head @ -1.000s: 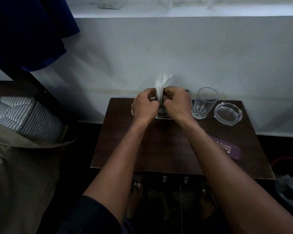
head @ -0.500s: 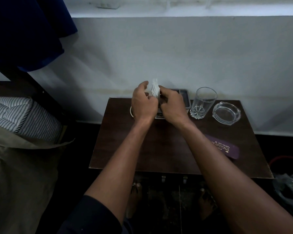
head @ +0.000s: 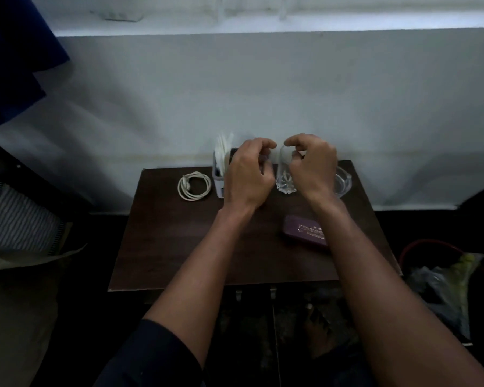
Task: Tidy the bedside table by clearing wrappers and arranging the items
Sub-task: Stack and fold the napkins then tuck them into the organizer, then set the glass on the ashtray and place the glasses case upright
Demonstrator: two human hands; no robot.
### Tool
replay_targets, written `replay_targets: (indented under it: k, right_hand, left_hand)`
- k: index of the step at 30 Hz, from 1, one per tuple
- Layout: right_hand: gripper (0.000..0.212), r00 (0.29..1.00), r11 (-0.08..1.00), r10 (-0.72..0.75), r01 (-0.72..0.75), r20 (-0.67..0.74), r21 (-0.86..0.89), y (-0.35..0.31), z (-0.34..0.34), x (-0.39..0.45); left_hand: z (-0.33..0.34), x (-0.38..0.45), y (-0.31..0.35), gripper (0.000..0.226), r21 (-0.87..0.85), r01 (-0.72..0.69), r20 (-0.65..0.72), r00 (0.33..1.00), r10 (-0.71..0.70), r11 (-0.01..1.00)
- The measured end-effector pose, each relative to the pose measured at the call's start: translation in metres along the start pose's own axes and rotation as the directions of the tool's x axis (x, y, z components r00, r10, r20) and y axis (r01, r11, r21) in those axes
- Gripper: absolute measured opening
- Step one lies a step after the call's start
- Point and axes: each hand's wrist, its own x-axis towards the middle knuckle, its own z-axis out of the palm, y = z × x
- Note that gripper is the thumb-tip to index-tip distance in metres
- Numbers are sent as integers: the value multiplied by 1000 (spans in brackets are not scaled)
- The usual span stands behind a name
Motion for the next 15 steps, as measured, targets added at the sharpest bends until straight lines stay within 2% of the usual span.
replay_targets:
  k: [5, 7, 10, 13, 15]
  right_hand:
    - [52, 978, 979, 203, -203, -44, 17, 37, -27, 11]
    - [49, 963, 961, 270, -269, 0, -67, 56, -35, 13]
    - [48, 926, 914, 343, -291, 156, -283, 84, -39, 8]
    - [82, 862, 893, 417, -329, 287, -307, 106, -30, -2]
    - [106, 858, 900, 418, -344, 299, -269, 115, -20, -6]
  left_hand:
    - [39, 5, 10, 70, 169, 23, 82, 996, -38, 985]
    - [52, 7, 11, 81, 203, 79, 113, 988, -104, 976]
    - [70, 10, 10, 93, 249, 142, 122, 977, -176, 958]
    - [83, 14, 7, 96, 264, 182, 83, 974, -210, 947]
    - [88, 15, 4, 95, 249, 212, 62, 970, -234, 945]
